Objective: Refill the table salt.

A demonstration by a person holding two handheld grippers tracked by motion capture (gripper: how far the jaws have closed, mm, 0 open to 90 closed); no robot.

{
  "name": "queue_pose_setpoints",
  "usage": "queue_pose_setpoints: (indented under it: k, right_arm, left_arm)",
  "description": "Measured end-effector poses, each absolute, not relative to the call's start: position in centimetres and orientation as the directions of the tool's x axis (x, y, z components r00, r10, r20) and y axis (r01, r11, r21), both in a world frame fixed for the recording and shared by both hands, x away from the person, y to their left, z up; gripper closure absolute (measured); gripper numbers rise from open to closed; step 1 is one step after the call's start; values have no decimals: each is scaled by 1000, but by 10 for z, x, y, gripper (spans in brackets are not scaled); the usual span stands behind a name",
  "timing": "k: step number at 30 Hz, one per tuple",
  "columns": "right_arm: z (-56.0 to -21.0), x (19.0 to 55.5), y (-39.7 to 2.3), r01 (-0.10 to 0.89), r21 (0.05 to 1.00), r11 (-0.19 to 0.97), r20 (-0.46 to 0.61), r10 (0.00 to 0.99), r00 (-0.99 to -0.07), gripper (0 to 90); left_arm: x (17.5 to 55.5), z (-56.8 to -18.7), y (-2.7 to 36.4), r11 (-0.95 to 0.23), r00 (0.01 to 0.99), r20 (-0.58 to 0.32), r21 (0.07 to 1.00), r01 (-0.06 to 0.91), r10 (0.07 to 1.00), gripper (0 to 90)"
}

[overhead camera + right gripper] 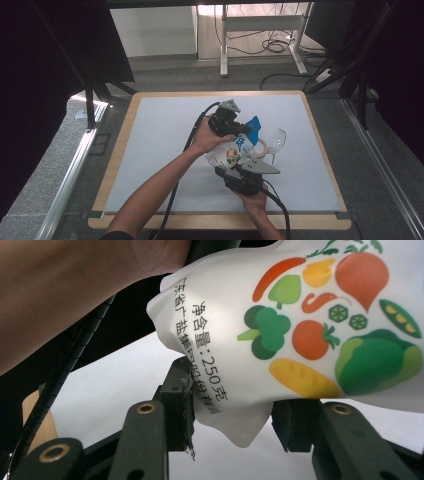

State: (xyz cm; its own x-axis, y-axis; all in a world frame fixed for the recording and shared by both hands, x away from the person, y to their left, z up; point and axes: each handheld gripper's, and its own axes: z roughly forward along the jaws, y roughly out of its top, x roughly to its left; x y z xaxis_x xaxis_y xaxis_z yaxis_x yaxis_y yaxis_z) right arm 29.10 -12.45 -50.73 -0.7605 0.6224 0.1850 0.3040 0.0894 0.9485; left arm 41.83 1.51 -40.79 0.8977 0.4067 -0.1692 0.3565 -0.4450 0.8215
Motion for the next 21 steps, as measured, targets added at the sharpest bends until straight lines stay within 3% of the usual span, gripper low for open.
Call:
queue_pose_setpoints:
  k: [21]
  right_arm:
    - [-507, 292, -124, 296, 951, 84, 185, 613, -768, 572]
  left_arm:
    - [421, -405, 18, -459, 907, -163, 820, 343, 388, 897]
